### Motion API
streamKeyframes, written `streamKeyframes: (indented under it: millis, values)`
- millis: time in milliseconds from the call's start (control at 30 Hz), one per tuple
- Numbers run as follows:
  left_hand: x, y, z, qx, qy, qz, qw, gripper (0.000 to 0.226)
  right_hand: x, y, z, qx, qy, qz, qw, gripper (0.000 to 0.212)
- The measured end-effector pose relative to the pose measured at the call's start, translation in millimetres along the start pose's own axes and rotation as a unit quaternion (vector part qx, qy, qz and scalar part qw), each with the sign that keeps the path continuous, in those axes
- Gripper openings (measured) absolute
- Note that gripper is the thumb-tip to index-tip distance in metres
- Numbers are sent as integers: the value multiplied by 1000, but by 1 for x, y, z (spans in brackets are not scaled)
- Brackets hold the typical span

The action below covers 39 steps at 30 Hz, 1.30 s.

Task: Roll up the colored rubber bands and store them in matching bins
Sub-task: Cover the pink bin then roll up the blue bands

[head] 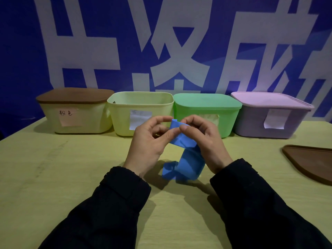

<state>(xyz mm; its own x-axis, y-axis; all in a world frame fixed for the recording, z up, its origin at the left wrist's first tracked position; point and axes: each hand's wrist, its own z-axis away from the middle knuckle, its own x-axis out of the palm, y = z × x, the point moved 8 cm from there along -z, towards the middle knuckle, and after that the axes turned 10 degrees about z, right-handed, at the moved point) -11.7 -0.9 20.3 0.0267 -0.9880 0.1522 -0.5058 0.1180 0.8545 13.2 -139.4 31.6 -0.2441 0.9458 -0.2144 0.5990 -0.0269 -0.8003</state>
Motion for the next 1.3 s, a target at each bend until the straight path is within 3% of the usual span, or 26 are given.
streamKeyframes:
  millis: [133, 300, 467, 700, 900, 1033, 1300]
  values:
    - [-2, -1, -1, 9, 0, 0, 1000, 21, -4, 0, 0, 16, -8, -2, 1000, 9]
    - [5, 1, 1, 6, -23, 38, 999, 19, -8, -5, 0, -4, 20, 36, 999, 7]
    - [-3, 1, -1, 17, 16, 32, 999, 15, -4, 1, 0, 13, 26, 56, 998, 10]
    - [-2, -1, -1, 18, 10, 30, 999, 11, -3, -2, 3, 4, 36, 54, 998, 7]
    - [0, -5, 0, -1, -19, 15, 1000, 18, -2, -4, 3, -6, 18, 87, 996, 24]
    - [1, -5, -1, 1, -23, 8, 1000, 18, -10, -4, 2, -10, 53, 89, 995, 6]
    - [2, -4, -2, 19, -24, -8, 1000, 17, -15, -5, 4, -24, 132, 126, 983, 8]
